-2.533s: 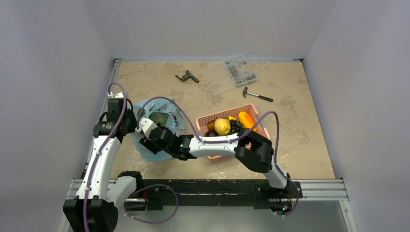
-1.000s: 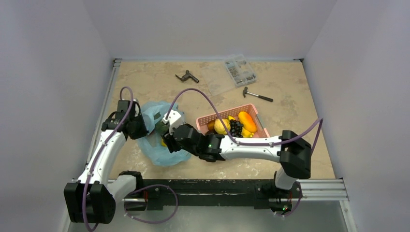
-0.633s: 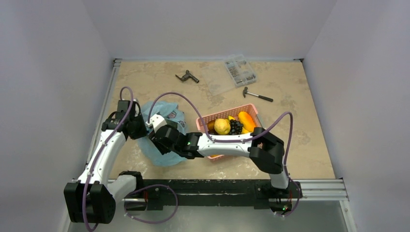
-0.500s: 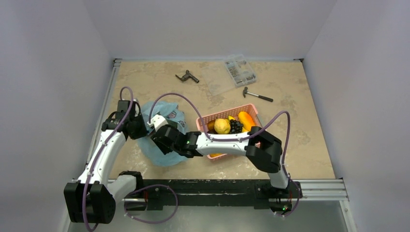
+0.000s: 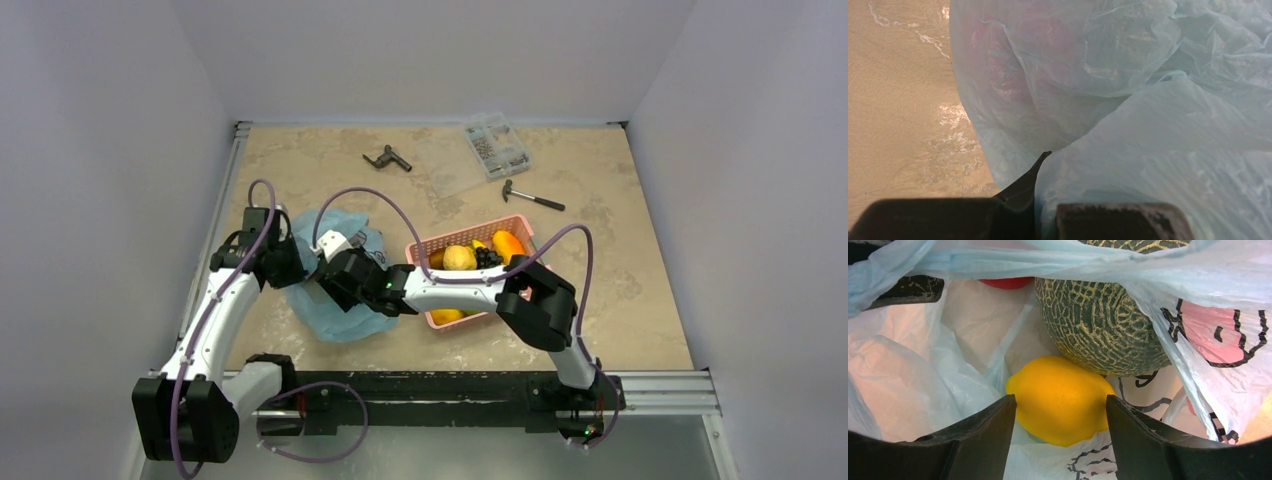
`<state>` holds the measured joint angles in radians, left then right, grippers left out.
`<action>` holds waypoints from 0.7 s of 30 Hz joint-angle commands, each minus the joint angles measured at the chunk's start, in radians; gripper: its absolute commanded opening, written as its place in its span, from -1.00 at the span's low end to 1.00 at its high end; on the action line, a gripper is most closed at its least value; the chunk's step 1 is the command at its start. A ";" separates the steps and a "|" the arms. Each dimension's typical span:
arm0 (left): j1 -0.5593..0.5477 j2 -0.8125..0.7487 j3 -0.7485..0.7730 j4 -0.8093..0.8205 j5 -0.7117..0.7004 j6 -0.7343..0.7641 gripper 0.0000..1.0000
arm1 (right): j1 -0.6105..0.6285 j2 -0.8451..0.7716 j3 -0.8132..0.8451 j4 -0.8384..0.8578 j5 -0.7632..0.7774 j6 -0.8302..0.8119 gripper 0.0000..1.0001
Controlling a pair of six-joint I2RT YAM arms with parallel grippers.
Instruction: Take the fake fruits out of the plastic bag
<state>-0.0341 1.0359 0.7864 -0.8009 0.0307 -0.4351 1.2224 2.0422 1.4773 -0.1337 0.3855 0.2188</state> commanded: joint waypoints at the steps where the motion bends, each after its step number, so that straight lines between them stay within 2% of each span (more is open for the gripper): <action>1: -0.005 0.001 0.020 0.019 0.014 -0.004 -1.00 | -0.001 0.042 0.008 -0.025 0.038 -0.049 0.33; 7: -0.005 0.004 0.020 0.016 0.012 -0.004 -1.00 | -0.001 0.082 0.023 -0.036 0.070 -0.066 0.64; 13: -0.005 0.011 0.021 0.014 0.010 -0.004 -1.00 | -0.001 0.105 0.058 -0.021 0.066 -0.086 0.66; 16: -0.005 0.012 0.021 0.013 0.012 -0.004 -1.00 | -0.001 0.095 0.067 -0.001 0.056 -0.088 0.59; 21: -0.006 0.013 0.021 0.016 0.019 -0.003 -1.00 | -0.001 0.012 0.030 0.088 0.001 -0.076 0.12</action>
<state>-0.0345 1.0492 0.7864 -0.8013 0.0311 -0.4351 1.2236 2.1403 1.5093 -0.1219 0.4397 0.1379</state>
